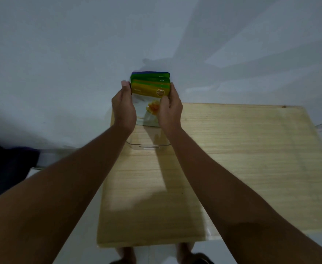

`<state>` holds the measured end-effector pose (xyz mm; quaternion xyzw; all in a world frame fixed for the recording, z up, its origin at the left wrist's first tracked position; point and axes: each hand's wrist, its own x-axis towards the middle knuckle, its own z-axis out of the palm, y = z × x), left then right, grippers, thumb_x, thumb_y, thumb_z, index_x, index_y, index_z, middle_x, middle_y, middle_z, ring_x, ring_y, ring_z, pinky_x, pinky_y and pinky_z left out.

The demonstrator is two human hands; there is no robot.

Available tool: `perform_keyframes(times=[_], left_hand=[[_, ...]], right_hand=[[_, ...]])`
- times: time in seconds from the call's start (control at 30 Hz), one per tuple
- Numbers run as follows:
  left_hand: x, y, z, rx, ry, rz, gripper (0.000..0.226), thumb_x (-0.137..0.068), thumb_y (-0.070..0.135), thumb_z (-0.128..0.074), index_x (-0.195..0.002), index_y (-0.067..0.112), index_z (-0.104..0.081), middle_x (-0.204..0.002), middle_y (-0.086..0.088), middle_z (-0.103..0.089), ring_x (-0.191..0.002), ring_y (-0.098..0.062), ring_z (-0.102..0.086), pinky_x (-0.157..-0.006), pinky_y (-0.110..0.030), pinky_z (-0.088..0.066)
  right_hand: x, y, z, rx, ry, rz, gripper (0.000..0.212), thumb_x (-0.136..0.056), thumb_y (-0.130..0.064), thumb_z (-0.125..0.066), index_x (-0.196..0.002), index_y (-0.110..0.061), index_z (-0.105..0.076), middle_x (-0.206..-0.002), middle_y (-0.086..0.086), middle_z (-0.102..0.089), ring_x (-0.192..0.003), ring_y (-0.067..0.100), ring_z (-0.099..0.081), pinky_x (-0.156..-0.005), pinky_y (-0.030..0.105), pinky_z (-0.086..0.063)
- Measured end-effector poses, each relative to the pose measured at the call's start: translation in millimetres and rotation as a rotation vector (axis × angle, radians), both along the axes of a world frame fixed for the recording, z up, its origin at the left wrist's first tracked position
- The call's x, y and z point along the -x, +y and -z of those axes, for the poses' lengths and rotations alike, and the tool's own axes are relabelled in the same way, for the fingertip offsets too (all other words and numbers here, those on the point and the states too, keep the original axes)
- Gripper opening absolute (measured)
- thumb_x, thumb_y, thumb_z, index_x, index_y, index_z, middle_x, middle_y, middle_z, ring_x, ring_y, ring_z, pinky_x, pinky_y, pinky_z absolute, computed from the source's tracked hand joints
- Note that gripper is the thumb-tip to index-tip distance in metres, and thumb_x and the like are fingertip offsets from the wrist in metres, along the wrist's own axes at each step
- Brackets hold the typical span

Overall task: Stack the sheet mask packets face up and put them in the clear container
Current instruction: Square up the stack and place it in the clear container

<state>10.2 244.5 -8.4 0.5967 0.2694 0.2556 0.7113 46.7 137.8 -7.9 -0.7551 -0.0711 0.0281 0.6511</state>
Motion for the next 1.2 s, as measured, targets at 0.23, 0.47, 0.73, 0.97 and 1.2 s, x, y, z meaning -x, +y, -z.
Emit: perform_keyframes(times=[0.23,0.47,0.73,0.97,1.2], left_hand=[[4,-3,-4,-0.034,0.010,-0.031,0.046,-0.104,0.037,-0.031,-0.096,0.007,-0.065,-0.076,0.009,-0.068,-0.074,-0.005,-0.064,-0.070,-0.023,-0.051],[5,1,-1,0.039,-0.081,0.069,0.050,-0.102,0.041,-0.031,-0.116,0.005,-0.064,-0.101,-0.007,-0.069,-0.099,-0.019,-0.066,-0.083,-0.028,-0.053],[2,-9,1,-0.078,-0.077,-0.029,0.047,-0.105,0.028,-0.029,-0.115,-0.009,-0.057,-0.064,0.020,-0.054,-0.062,0.007,-0.048,-0.060,-0.008,-0.039],[0,-13,-2,0.023,-0.064,-0.100,0.047,-0.105,0.028,-0.033,-0.111,-0.010,-0.060,-0.084,-0.001,-0.064,-0.074,-0.001,-0.063,-0.067,-0.019,-0.051],[4,-15,-8,0.008,-0.017,-0.070,0.046,-0.105,0.027,-0.032,-0.111,-0.010,-0.059,-0.078,0.001,-0.064,-0.071,-0.001,-0.064,-0.065,-0.018,-0.051]], right_hand=[[3,9,-3,0.005,0.070,0.023,0.052,-0.090,-0.024,-0.034,-0.138,-0.014,-0.051,-0.109,0.010,-0.066,-0.091,0.028,-0.069,-0.078,0.050,-0.062],[4,6,-3,-0.148,0.101,0.033,0.058,-0.090,-0.014,-0.035,-0.146,-0.007,-0.047,-0.104,0.009,-0.066,-0.075,0.003,-0.065,-0.066,0.030,-0.060],[5,4,1,-0.218,0.008,0.018,0.057,-0.091,-0.007,-0.032,-0.145,0.001,-0.045,-0.106,0.024,-0.066,-0.083,0.021,-0.065,-0.069,0.041,-0.061],[0,6,12,-0.111,0.027,0.055,0.055,-0.092,-0.011,-0.033,-0.145,-0.001,-0.047,-0.094,0.005,-0.065,-0.069,0.002,-0.061,-0.063,0.030,-0.061],[3,7,2,-0.113,0.011,0.099,0.050,-0.096,-0.004,-0.033,-0.144,-0.002,-0.048,-0.094,-0.006,-0.065,-0.071,-0.003,-0.063,-0.063,0.016,-0.055]])
